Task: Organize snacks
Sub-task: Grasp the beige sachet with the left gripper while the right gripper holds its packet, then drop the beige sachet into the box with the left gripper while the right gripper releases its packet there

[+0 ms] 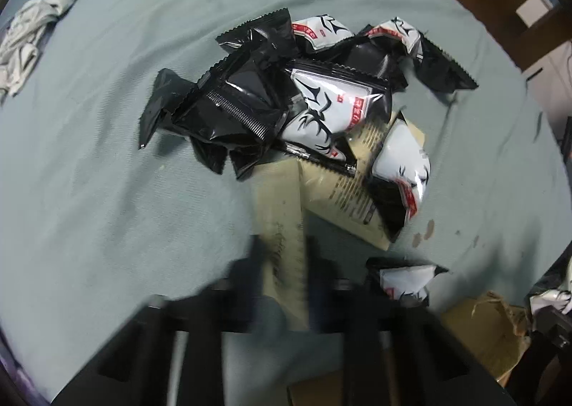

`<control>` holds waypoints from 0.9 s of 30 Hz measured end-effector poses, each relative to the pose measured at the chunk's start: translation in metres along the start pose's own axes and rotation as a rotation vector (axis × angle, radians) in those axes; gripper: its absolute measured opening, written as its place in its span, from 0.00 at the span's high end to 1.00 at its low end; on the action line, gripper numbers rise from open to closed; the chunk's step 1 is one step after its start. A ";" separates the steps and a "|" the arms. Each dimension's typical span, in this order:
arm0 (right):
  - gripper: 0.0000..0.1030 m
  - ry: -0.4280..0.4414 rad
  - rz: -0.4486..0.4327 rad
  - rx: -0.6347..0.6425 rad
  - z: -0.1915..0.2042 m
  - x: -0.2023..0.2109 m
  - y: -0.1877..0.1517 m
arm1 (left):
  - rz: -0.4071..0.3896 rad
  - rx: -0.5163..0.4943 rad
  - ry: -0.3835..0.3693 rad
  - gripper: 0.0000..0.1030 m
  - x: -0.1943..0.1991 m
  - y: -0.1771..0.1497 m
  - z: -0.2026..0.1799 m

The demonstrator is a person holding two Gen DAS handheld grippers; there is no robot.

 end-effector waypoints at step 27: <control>0.68 -0.055 -0.069 0.094 0.022 0.022 -0.012 | -0.165 -0.035 -0.096 0.91 0.127 -0.117 -0.038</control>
Point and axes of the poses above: each gripper's, at about its wrist camera, not at the fingertips, and x roughly against the way its jaws point, z to its left, y to its top, the point moved 3 cm from there along -x, roughly the way its jaws point, and after that the axes turned 9 degrees about x, right-handed, at the moved point
